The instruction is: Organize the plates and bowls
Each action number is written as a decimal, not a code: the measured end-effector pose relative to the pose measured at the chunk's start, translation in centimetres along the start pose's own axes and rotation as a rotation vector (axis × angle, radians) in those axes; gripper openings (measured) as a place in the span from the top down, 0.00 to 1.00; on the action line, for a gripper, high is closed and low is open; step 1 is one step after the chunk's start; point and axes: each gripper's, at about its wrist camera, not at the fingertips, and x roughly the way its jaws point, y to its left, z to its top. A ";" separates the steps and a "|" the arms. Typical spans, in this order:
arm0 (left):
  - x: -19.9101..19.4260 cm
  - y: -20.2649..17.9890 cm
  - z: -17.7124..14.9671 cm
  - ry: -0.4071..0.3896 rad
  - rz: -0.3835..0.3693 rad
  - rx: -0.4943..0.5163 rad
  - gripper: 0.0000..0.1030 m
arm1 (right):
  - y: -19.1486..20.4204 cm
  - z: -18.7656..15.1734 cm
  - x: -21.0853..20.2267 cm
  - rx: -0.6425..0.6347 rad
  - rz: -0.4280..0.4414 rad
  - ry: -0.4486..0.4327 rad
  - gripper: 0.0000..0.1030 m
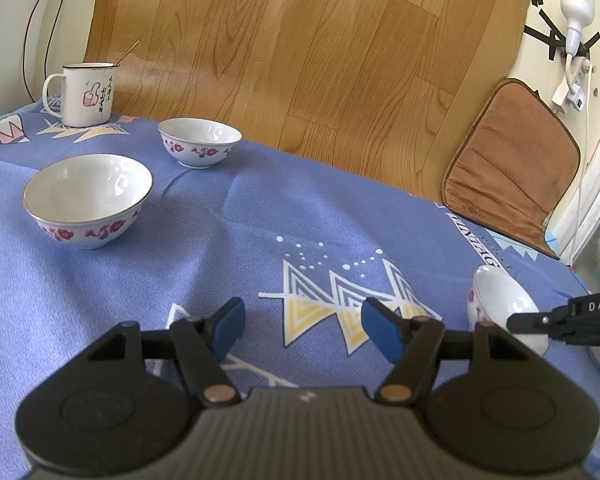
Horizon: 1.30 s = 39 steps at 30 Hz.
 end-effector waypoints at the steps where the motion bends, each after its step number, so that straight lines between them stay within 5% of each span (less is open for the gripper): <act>1: 0.0 0.0 0.0 0.000 0.002 0.001 0.36 | 0.0 0.0 -0.2 -0.006 -0.003 -0.007 0.92; 6: 0.1 -0.6 0.0 0.006 0.025 0.024 0.36 | -0.1 -0.1 -0.6 -0.023 -0.001 -0.004 0.92; 10: 0.3 -1.3 0.2 0.024 0.022 0.041 0.24 | -0.2 -0.5 -0.8 -0.030 0.008 0.005 0.92; 22: 1.4 -6.7 1.2 0.087 -0.120 0.067 0.24 | -0.9 -1.2 -1.1 -0.012 0.032 0.017 0.85; 39: 2.1 -8.9 0.6 0.120 -0.096 0.094 0.23 | -1.9 -1.3 -2.9 -0.038 0.040 -0.047 0.80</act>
